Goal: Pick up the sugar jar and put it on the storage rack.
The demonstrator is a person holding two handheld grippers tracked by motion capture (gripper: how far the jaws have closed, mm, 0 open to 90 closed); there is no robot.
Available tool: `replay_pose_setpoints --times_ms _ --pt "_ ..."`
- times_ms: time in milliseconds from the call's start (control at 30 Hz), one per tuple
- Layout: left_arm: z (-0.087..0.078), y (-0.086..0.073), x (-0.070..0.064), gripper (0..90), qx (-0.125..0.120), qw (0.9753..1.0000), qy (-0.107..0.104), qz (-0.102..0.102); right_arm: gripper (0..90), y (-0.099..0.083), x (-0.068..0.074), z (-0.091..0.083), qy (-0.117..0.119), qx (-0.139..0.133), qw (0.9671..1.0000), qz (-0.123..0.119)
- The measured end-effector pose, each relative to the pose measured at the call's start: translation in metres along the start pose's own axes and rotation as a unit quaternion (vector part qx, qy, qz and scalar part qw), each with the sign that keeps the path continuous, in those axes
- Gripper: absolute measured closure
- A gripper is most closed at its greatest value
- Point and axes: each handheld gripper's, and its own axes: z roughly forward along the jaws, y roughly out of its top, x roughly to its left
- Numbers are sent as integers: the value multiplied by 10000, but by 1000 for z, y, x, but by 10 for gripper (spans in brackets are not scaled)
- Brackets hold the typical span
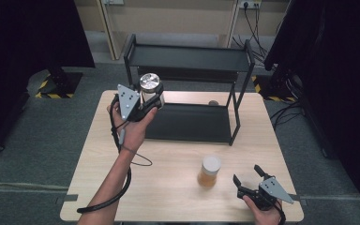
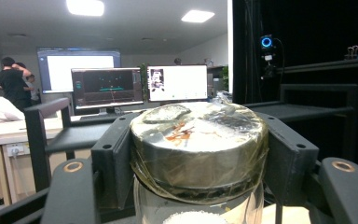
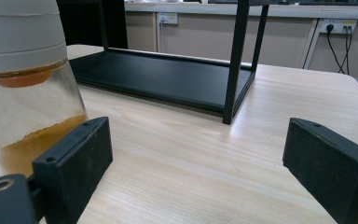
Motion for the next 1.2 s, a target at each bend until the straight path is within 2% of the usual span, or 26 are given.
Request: replay_pose_setpoints --times_ms 600,867,1200 --pt "21 18 6 348 15 9998 200 6 82 0 0 0 1 -8 10000 15" --pt "35 31 8 348 -18 9997 239 27 82 0 -1 0 8 -11 10000 14" --pt "54 46 11 348 -48 9995 321 -41 82 -1 -1 0 19 -13 10000 15"
